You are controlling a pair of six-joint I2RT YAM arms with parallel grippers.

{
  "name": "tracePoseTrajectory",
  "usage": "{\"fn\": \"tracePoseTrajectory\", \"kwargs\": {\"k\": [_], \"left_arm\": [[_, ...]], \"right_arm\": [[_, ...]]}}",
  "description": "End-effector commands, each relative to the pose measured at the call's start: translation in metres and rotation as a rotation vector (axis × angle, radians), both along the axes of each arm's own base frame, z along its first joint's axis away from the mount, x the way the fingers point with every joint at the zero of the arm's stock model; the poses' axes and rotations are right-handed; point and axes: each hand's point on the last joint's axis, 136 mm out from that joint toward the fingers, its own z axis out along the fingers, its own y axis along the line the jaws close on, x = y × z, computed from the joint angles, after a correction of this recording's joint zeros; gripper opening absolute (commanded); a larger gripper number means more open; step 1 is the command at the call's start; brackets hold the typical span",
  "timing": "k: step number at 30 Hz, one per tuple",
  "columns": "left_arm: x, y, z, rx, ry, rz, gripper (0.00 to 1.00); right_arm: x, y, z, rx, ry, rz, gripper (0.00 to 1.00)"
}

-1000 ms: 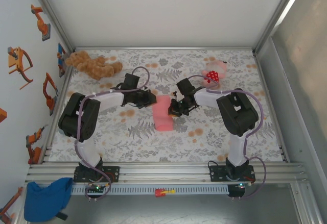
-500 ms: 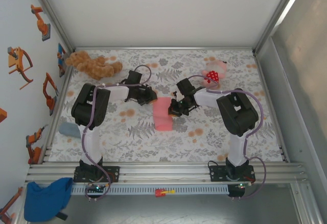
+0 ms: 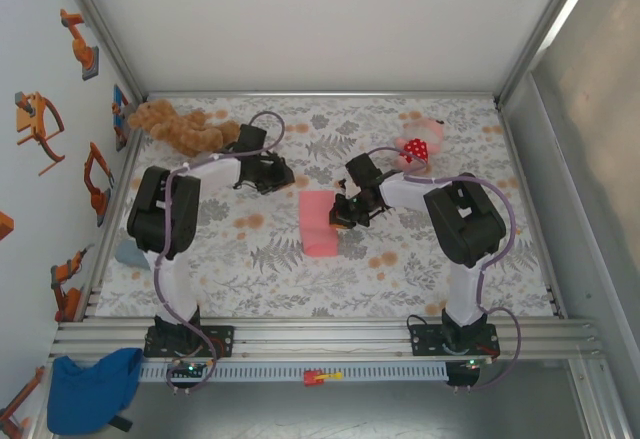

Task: Fold a paper plane with a square sheet of paper (pick it up from the middle)
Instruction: First fold the square sheet of paper in half at the center of the table.

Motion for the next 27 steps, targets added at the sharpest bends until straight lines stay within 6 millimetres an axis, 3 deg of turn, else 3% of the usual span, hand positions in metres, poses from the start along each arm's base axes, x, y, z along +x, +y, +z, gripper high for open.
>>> {"fn": "tracePoseTrajectory", "kwargs": {"k": [1, 7, 16, 22, 27], "left_arm": [[-0.038, -0.024, 0.013, -0.06, 0.026, -0.031, 0.13], [-0.087, -0.052, -0.007, -0.149, 0.168, -0.067, 0.12], [-0.115, -0.046, -0.036, -0.081, 0.284, -0.103, 0.12], [-0.136, -0.025, -0.055, 0.015, 0.326, -0.141, 0.12], [-0.145, 0.008, -0.062, 0.109, 0.333, -0.154, 0.12]], "right_arm": [[-0.064, -0.102, -0.101, -0.517, 0.203, -0.034, 0.0], [-0.064, -0.101, -0.102, -0.517, 0.206, -0.03, 0.0], [-0.063, -0.101, -0.104, -0.52, 0.211, -0.032, 0.0], [-0.067, -0.103, -0.106, -0.53, 0.221, -0.029, 0.0], [-0.068, -0.105, -0.106, -0.536, 0.221, -0.029, 0.0]]}}
